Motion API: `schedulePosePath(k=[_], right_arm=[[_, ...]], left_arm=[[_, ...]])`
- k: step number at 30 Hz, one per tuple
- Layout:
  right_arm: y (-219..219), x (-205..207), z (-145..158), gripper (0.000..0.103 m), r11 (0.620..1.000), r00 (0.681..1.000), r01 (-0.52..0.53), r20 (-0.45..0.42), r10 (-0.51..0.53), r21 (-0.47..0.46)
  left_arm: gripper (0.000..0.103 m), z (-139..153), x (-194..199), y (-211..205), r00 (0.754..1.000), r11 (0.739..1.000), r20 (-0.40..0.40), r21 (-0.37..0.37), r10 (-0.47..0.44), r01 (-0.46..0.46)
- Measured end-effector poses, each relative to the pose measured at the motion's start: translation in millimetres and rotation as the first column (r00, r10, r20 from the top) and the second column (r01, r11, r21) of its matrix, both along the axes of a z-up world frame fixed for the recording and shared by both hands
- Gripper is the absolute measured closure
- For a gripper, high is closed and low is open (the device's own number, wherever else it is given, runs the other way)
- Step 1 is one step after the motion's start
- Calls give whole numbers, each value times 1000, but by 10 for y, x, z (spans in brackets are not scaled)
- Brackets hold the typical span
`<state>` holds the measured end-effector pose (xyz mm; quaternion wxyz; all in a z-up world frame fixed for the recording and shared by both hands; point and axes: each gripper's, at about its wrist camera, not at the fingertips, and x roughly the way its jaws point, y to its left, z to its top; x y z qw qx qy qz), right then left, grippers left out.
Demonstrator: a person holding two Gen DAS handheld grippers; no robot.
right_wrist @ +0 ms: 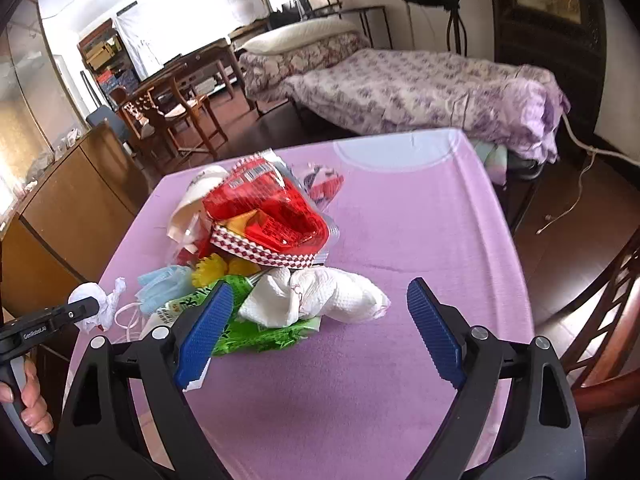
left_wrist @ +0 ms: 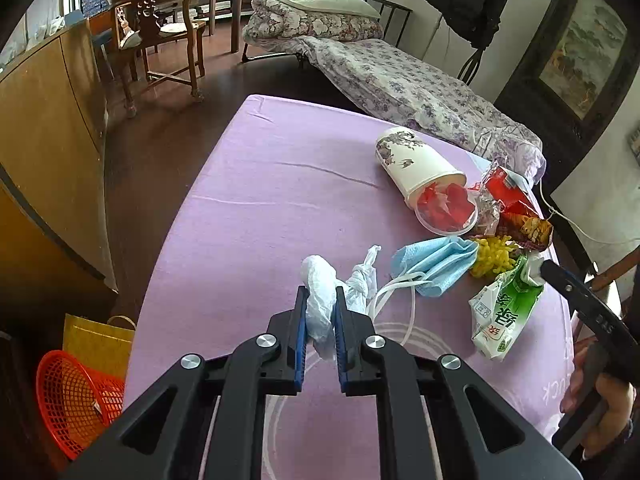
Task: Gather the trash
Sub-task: 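Grasp the white tissue with the right gripper while the left gripper holds the plastic bag, then carry the plastic bag and tissue over the red wastebasket with both grippers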
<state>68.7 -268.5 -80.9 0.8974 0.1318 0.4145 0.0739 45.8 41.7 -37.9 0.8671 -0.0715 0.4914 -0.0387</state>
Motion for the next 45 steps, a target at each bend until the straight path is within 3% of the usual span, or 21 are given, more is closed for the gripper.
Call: schedulePosePath(k=[2, 5, 6, 9, 12, 19, 24, 34, 40, 45], right_arm=[[-30, 48, -79, 23, 999, 999, -11, -38, 13, 42], [-8, 66, -121, 55, 994, 995, -60, -73, 67, 89], [6, 55, -101, 70, 993, 994, -75, -67, 81, 86], [64, -29, 51, 78, 996, 996, -79, -31, 81, 46], [56, -145, 204, 79, 995, 997, -82, 18, 81, 58], [-30, -298, 326, 79, 995, 997, -62, 41, 59, 75], [117, -371, 416, 79, 989, 990, -128, 68, 123, 69], [764, -820, 437, 79, 959, 958, -285, 40, 285, -11], [996, -1087, 215, 79, 947, 946, -321, -35, 321, -8], [1136, -1243, 226, 79, 939, 938, -343, -43, 343, -9]], left_arm=[[90, -6, 1, -2, 1000, 1000, -3, 0, 4, -4], [90, -32, 15, 8, 1000, 1000, -11, 1, 4, -4], [90, -40, 19, 4, 1000, 1000, -14, 2, 3, -2], [90, -64, 43, -1, 1000, 1000, -20, 8, 0, 0], [90, -65, 46, -2, 1000, 1000, -20, 8, 2, -2], [90, -61, 61, 52, 1000, 1000, -13, -5, 10, -10], [90, -40, 64, 100, 1000, 1000, -8, -16, 14, -14], [90, 58, -148, 151, 1000, 999, 3, -52, 6, -6], [90, 126, -468, 178, 1000, 999, 13, -44, -20, 20], [90, 208, -771, 245, 999, 999, 32, -34, -28, 29]])
